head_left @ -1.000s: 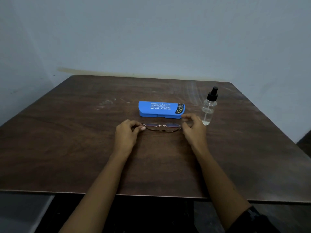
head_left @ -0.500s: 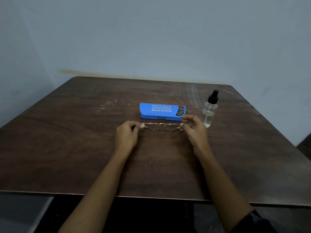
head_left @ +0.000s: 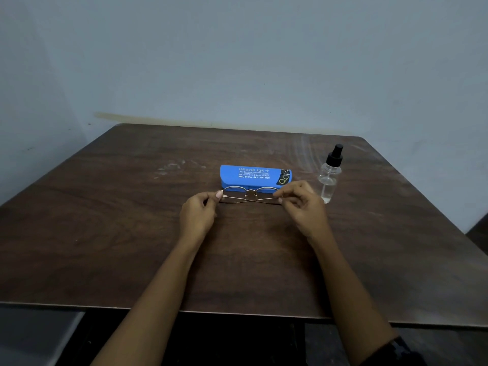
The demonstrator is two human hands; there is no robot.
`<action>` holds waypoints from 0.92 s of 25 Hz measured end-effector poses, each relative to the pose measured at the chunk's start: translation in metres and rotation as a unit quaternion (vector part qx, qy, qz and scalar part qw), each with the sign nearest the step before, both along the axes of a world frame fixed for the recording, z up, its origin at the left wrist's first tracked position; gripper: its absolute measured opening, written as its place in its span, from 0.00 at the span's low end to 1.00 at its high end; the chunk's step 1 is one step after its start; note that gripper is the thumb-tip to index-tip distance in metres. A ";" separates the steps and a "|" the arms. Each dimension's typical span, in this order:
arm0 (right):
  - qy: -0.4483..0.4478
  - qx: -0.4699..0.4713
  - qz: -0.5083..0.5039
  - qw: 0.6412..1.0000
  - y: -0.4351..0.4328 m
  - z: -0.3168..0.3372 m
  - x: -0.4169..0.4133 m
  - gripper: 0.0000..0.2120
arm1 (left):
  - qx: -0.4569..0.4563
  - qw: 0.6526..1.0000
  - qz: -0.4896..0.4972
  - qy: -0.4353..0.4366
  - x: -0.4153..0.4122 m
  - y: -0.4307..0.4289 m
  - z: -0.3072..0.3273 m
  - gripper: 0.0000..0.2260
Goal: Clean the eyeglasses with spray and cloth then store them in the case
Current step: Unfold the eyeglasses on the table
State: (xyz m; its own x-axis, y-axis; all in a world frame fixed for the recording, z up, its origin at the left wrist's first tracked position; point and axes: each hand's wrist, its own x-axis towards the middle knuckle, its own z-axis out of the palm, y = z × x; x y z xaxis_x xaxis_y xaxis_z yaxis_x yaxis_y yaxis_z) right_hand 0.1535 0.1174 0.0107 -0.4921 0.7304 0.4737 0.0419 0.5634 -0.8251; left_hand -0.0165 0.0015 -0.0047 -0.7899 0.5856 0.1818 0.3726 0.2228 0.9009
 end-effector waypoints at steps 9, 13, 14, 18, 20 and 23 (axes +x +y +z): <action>-0.043 0.091 -0.052 0.993 0.003 0.003 0.004 0.04 | 0.086 0.993 -0.053 0.056 0.001 -0.001 0.001 0.08; -0.032 0.063 -0.061 0.996 0.004 0.003 0.005 0.04 | 0.096 0.992 -0.079 -0.006 0.001 -0.002 0.000 0.10; -0.033 0.055 -0.062 0.996 0.004 0.003 0.005 0.04 | 0.106 0.991 -0.080 -0.019 0.001 -0.002 0.000 0.09; -0.038 0.044 -0.067 0.996 0.005 0.003 0.004 0.04 | 0.132 0.986 -0.088 -0.045 0.003 -0.003 0.003 0.02; -0.028 0.021 -0.070 0.997 0.005 0.002 0.004 0.04 | 0.128 0.986 -0.105 -0.023 0.004 -0.002 0.004 0.05; -0.016 -0.011 -0.071 0.997 0.006 0.000 0.003 0.05 | 0.114 0.988 -0.100 0.040 0.007 -0.003 0.006 0.06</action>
State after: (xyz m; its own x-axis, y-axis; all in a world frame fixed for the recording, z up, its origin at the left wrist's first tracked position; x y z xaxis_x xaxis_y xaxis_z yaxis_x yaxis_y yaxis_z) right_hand 0.1565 0.1230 0.0110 -0.3984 0.8036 0.4421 0.1466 0.5316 -0.8342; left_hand -0.0099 -0.0012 0.0008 -0.6402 0.6650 0.3846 0.4613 -0.0675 0.8847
